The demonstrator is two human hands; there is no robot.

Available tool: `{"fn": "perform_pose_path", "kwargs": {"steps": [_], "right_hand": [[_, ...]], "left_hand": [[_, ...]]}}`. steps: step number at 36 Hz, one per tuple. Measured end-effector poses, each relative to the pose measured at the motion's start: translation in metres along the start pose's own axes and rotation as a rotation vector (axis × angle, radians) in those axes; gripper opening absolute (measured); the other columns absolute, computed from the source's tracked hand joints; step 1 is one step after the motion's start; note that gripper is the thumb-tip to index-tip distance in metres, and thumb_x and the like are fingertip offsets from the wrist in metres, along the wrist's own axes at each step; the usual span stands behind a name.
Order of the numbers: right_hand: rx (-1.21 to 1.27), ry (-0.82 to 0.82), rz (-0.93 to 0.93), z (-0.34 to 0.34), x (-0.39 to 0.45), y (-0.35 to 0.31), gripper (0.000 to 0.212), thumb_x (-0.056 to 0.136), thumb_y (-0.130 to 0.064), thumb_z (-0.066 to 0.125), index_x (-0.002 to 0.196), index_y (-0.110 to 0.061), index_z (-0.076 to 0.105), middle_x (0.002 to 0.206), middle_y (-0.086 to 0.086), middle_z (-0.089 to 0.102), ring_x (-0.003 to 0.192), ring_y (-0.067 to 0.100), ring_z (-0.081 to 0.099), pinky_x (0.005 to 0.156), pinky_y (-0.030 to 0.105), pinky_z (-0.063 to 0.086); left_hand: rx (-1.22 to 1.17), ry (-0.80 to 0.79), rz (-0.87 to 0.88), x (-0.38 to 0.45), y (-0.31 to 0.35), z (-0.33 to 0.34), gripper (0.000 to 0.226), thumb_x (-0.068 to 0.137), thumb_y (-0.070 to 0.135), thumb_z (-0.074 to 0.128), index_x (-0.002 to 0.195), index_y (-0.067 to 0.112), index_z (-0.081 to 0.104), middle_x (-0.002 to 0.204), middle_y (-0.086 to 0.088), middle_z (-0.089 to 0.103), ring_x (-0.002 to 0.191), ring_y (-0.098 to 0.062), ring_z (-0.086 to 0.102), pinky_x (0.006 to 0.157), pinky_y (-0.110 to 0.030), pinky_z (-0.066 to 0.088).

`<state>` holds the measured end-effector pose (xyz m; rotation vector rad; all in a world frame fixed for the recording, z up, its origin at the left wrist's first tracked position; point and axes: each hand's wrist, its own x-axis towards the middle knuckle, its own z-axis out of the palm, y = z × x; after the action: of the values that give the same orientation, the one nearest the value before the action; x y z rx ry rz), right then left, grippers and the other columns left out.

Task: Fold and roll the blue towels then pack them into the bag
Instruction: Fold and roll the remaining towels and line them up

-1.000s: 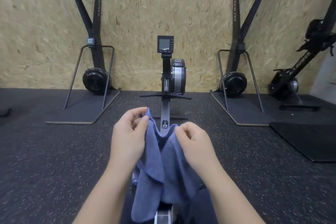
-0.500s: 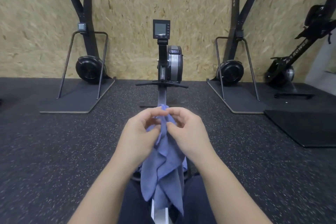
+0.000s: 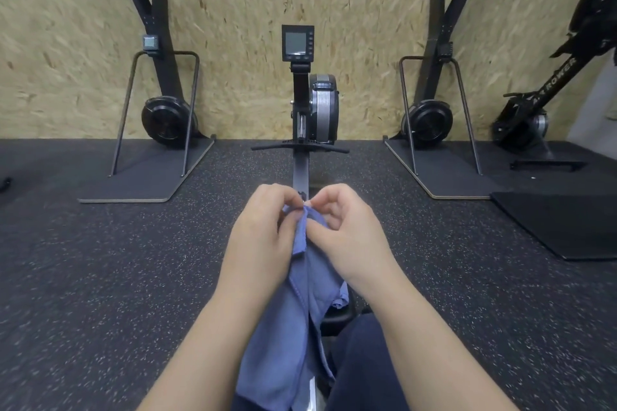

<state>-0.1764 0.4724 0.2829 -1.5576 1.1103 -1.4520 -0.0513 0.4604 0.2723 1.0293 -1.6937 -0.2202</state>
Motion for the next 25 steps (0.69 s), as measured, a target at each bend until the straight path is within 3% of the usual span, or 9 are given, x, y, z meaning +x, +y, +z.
{"fn": "perform_pose_path", "kwargs": {"steps": [6, 9, 13, 18, 20, 22, 25], "right_hand": [[-0.001, -0.025, -0.011, -0.005, -0.004, -0.004, 0.030, 0.084, 0.004, 0.065, 0.094, -0.022, 0.055, 0.086, -0.004, 0.072, 0.075, 0.004, 0.063, 0.071, 0.016, 0.048], [0.032, -0.031, -0.014, -0.010, -0.003, -0.008, 0.029, 0.083, 0.002, 0.069, 0.096, -0.020, 0.057, 0.083, -0.007, 0.074, 0.078, 0.003, 0.066, 0.075, 0.014, 0.047], [0.029, -0.012, -0.020, -0.014, -0.003, -0.012, 0.025, 0.080, -0.001, 0.073, 0.089, -0.019, 0.059, 0.079, -0.003, 0.073, 0.074, 0.006, 0.065, 0.071, 0.015, 0.049], [-0.254, 0.050, 0.021, -0.025, -0.003, -0.009, 0.022, 0.077, -0.018, 0.079, 0.086, -0.029, 0.062, 0.080, -0.007, 0.068, 0.072, 0.002, 0.061, 0.067, 0.014, 0.046], [-0.338, 0.071, 0.035, -0.029, -0.004, -0.007, 0.013, 0.078, -0.023, 0.077, 0.079, -0.024, 0.064, 0.078, -0.007, 0.068, 0.066, 0.001, 0.056, 0.060, 0.012, 0.041], [-0.314, 0.106, 0.040, -0.032, -0.006, -0.007, 0.013, 0.081, -0.022, 0.074, 0.075, -0.016, 0.064, 0.073, -0.002, 0.068, 0.060, 0.002, 0.052, 0.053, 0.012, 0.039], [-0.210, 0.126, 0.024, -0.029, -0.007, -0.012, 0.011, 0.083, -0.017, 0.072, 0.077, -0.012, 0.064, 0.066, -0.008, 0.064, 0.057, -0.002, 0.052, 0.052, 0.011, 0.039]], "left_hand": [[0.020, -0.033, 0.165, -0.003, -0.002, -0.002, 0.017, 0.087, 0.021, 0.045, 0.095, 0.031, 0.057, 0.099, 0.014, 0.047, 0.089, 0.005, 0.052, 0.073, -0.017, 0.043], [-0.032, -0.053, 0.225, -0.003, -0.002, -0.004, 0.022, 0.086, 0.017, 0.042, 0.096, 0.030, 0.057, 0.107, 0.015, 0.049, 0.101, 0.003, 0.053, 0.083, -0.016, 0.044], [-0.039, -0.018, 0.187, -0.003, -0.002, -0.003, 0.023, 0.085, 0.003, 0.051, 0.092, 0.023, 0.060, 0.091, 0.011, 0.056, 0.089, 0.001, 0.054, 0.075, -0.016, 0.044], [-0.108, 0.030, 0.100, -0.002, 0.002, -0.004, 0.027, 0.084, 0.013, 0.049, 0.086, 0.040, 0.050, 0.088, 0.010, 0.056, 0.079, -0.005, 0.054, 0.070, -0.014, 0.041], [-0.133, 0.052, 0.093, -0.001, 0.001, -0.004, 0.023, 0.083, 0.018, 0.045, 0.084, 0.039, 0.053, 0.090, 0.011, 0.054, 0.077, -0.006, 0.054, 0.069, -0.016, 0.041], [-0.157, 0.061, 0.070, 0.000, 0.002, -0.004, 0.031, 0.084, 0.011, 0.046, 0.084, 0.040, 0.058, 0.090, 0.015, 0.053, 0.077, -0.002, 0.053, 0.069, -0.014, 0.038], [-0.161, 0.042, 0.030, -0.001, 0.010, 0.000, 0.035, 0.079, 0.005, 0.047, 0.078, 0.035, 0.062, 0.086, 0.012, 0.052, 0.080, -0.001, 0.053, 0.068, -0.009, 0.037]]}}
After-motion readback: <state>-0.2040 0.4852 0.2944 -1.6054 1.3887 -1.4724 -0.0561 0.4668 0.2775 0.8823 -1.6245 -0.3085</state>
